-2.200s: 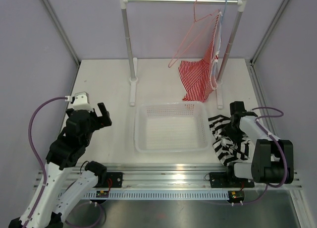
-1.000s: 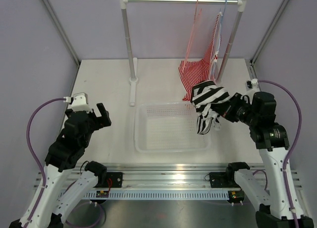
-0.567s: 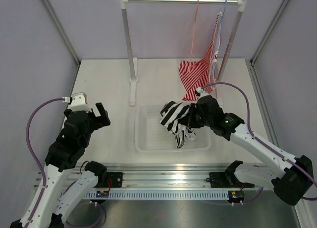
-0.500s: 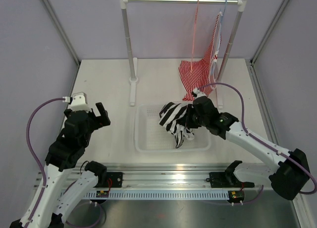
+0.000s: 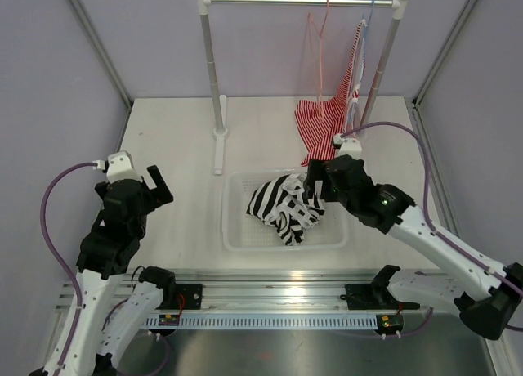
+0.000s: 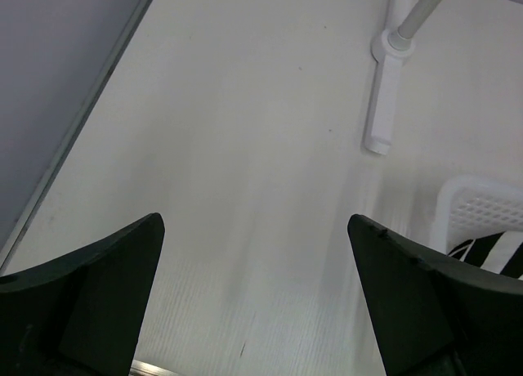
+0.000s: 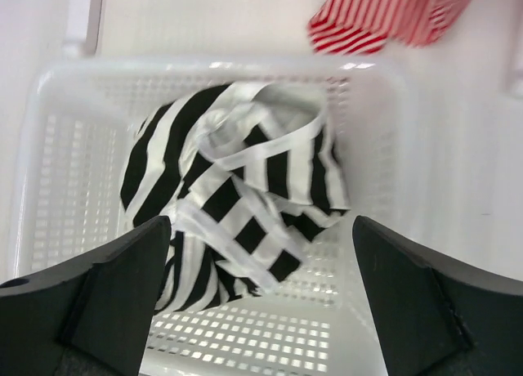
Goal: Remove the tank top from the hanger
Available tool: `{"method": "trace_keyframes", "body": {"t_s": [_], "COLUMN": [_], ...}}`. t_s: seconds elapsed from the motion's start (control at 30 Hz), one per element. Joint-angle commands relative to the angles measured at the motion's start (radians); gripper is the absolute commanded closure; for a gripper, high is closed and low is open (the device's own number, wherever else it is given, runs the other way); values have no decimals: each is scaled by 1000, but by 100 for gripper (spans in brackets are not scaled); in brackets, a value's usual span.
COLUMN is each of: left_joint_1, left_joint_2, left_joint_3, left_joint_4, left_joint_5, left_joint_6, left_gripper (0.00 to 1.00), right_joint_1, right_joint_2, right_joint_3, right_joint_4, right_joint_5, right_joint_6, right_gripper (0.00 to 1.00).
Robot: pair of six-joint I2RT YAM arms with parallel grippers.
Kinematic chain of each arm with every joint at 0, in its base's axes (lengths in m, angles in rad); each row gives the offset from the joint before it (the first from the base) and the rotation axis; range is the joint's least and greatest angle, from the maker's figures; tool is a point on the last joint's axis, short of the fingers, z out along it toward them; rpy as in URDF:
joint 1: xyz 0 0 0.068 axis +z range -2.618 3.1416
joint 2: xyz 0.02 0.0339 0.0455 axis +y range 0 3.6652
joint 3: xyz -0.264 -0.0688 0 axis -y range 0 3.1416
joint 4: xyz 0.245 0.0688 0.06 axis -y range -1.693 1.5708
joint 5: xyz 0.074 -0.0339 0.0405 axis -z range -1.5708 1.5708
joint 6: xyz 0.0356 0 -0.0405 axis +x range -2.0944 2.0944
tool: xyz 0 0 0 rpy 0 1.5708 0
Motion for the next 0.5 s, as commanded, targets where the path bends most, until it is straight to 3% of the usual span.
{"method": "trace_keyframes", "body": {"t_s": [0.0, 0.33, 0.47], "left_joint_1": [55, 59, 59], "left_joint_2": [-9, -60, -69], "left_joint_3": [7, 39, 74], "left_joint_4": [49, -21, -56], "left_joint_5": [-11, 3, 15], "left_joint_6": [17, 52, 66], "left_gripper": [1, 1, 1], "right_joint_1": [-1, -32, -32], "right_joint_2": [-122, -299, -377], "right_joint_3": [66, 175, 178], "right_joint_4": [-157, -475, -523], "right_joint_5": [273, 416, 478], "right_joint_6": [-61, -60, -87], "right_gripper": [1, 1, 1]}}
